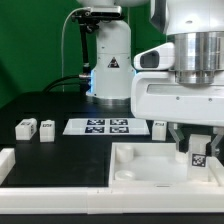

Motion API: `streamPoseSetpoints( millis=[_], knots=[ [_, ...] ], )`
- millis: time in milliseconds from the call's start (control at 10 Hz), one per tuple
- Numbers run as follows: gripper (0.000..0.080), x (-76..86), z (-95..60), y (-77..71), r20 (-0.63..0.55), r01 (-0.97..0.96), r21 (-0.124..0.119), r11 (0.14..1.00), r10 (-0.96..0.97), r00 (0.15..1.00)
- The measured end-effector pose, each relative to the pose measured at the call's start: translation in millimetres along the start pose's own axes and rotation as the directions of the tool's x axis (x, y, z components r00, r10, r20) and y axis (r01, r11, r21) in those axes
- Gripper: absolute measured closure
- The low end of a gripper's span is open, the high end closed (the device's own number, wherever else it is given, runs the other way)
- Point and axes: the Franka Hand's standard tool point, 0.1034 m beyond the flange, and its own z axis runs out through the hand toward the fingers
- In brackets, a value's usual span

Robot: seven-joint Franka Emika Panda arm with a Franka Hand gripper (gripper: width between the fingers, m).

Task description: Assemble one leg

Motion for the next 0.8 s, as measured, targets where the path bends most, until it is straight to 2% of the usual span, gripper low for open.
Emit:
streamPoseSetpoints(
  millis=[300, 400, 500, 700, 800],
  knots=[
    [0.0527, 2.5, 1.1, 3.4, -0.001, -0.356, -0.003, 0.934, 0.356, 0.934],
    [0.053, 2.6, 1.2, 4.2, -0.006, -0.51, -0.004, 0.86, 0.51, 0.86],
    [0.053, 2.4, 0.5, 3.5, -0.01, -0.557, -0.002, 0.83, 0.557, 0.83],
    [0.0539, 3.2, 0.8, 4.4, -0.011, -0.525, -0.003, 0.851, 0.525, 0.851],
    [0.0375, 2.9, 0.8, 4.2, -0.011, -0.525, -0.003, 0.851, 0.525, 0.851]
  ],
)
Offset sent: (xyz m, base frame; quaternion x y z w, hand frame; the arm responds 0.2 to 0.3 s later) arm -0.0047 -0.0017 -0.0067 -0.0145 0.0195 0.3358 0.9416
